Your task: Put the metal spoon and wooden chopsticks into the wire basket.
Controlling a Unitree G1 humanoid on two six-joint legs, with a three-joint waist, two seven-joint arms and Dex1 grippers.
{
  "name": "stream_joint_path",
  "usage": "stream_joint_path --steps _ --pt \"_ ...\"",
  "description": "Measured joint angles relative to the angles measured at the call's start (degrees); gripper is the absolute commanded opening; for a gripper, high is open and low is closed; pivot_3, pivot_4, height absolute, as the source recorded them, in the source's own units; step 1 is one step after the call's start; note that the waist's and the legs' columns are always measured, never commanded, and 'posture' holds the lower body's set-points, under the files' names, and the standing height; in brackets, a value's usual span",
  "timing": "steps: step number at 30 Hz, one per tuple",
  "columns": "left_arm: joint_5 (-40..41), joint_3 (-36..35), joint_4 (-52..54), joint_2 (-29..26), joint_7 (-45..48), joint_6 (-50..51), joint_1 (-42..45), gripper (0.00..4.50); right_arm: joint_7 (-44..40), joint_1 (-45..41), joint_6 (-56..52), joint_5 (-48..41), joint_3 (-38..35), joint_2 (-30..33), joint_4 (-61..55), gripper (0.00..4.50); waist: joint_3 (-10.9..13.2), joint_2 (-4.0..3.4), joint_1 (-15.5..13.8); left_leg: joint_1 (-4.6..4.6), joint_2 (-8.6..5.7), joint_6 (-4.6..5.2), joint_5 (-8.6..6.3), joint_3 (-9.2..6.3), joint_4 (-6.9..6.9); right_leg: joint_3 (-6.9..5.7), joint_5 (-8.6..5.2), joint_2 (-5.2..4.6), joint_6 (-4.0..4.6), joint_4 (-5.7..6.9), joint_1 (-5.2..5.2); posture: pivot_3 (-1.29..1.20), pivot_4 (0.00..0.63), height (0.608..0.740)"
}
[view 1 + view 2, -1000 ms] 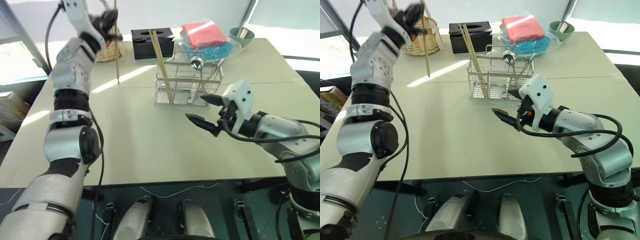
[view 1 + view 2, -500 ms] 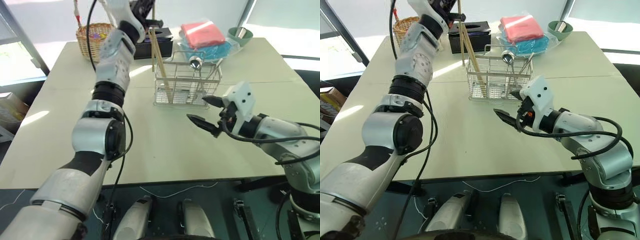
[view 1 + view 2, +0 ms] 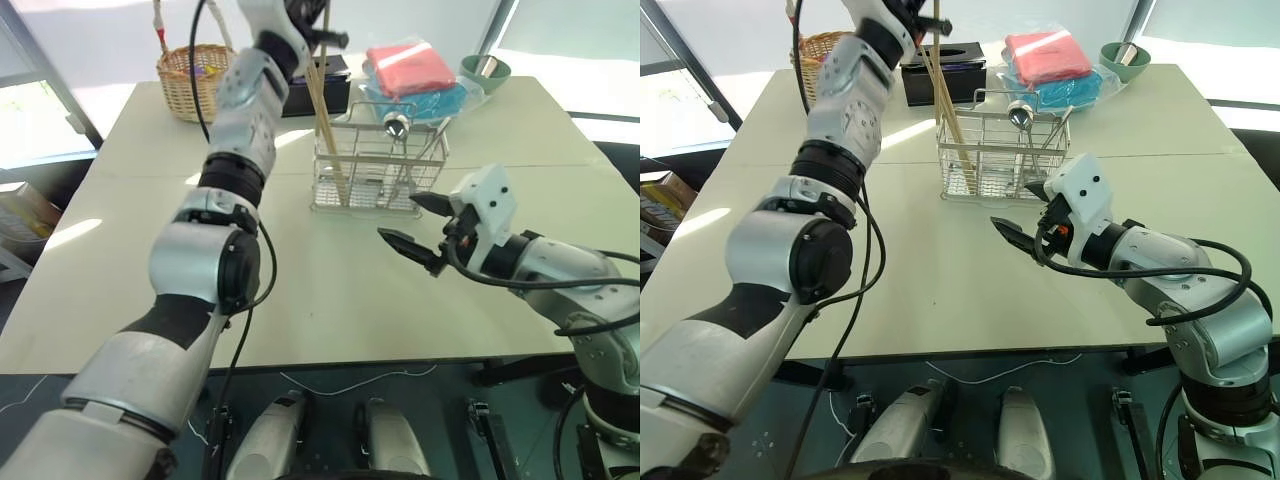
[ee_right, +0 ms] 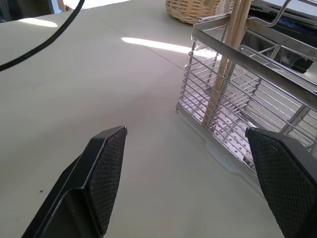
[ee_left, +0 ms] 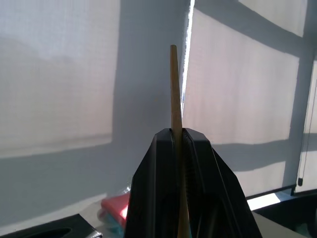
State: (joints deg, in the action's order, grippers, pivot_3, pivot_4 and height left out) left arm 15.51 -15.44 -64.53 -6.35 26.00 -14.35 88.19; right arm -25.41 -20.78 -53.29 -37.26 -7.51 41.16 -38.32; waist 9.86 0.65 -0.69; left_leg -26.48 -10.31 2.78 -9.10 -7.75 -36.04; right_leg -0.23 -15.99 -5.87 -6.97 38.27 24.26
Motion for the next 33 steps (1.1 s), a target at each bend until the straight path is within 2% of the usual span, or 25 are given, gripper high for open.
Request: stream_joint_path --steps 9,16,19,20,23,26,28,33 --pt "-0.5 0.3 -2.9 2.2 0.0 -2.3 -0.1 0.04 0.6 0.0 -0.1 -0.2 -0.1 0.0 -0.1 3.99 0.0 0.00 0.0 0.00 0.00 0.02 -0.01 0.00 -0.03 0.00 0.00 0.00 0.00 0.01 -0.01 0.00 0.150 0.725" --pt "-1.6 0.7 -5.6 3.5 0.0 -3.3 -4.5 0.04 1.5 0.1 -1.3 -1.6 -2.0 0.1 -1.8 3.99 0.0 0.00 0.1 0.00 0.00 0.02 0.00 0.00 -0.04 0.00 0.00 0.00 0.00 0.04 0.01 0.00 0.150 0.725" --pt "-1.8 0.7 -5.6 3.6 0.0 -3.5 -4.7 1.08 1.6 0.1 -1.4 -1.8 -2.2 0.1 -1.9 3.99 0.0 0.00 0.0 0.00 0.00 0.02 0.00 0.00 -0.04 0.00 0.00 0.00 0.00 0.03 -0.01 0.00 0.150 0.725" --pt "-2.0 0.7 -5.6 3.8 -0.1 -3.5 -4.8 1.08 1.7 0.1 -1.4 -1.9 -2.2 0.1 -1.9 3.99 0.0 0.00 0.0 -0.01 0.00 0.02 0.00 0.00 -0.04 0.00 0.00 0.00 0.00 0.03 -0.01 0.00 0.150 0.725" --pt "-2.3 0.7 -5.6 4.2 0.0 -3.5 -5.5 2.13 1.8 0.2 -1.4 -2.0 -2.2 0.1 -2.0 3.99 0.0 0.00 0.0 -0.01 -0.01 0.02 -0.01 0.00 -0.08 0.00 0.01 0.00 0.00 0.03 -0.02 0.00 0.150 0.725" --pt "-2.3 0.6 -5.6 4.5 0.1 -3.5 -5.8 3.60 1.8 0.5 -1.4 -2.2 -2.3 0.2 -2.0 3.99 0.0 0.00 0.0 0.00 0.00 0.02 -0.01 0.00 -0.07 0.00 0.01 0.00 0.00 0.03 -0.02 0.00 0.150 0.725" --pt "-2.3 0.6 -5.6 4.5 0.2 -3.5 -5.8 4.42 1.8 0.6 -1.4 -2.3 -2.3 0.3 -2.0 3.99 0.0 0.00 0.0 0.00 0.00 0.02 0.00 0.00 -0.07 0.00 0.01 0.00 -0.01 0.04 -0.01 0.00 0.150 0.725" --pt "-2.2 0.5 -5.6 4.4 0.8 -3.5 -5.8 4.42 1.8 0.6 -1.3 -2.2 -2.2 0.3 -2.0 3.99 0.0 0.00 0.0 0.00 0.00 0.02 0.00 0.00 -0.07 0.00 0.01 0.00 0.00 0.04 -0.01 0.00 0.150 0.725"
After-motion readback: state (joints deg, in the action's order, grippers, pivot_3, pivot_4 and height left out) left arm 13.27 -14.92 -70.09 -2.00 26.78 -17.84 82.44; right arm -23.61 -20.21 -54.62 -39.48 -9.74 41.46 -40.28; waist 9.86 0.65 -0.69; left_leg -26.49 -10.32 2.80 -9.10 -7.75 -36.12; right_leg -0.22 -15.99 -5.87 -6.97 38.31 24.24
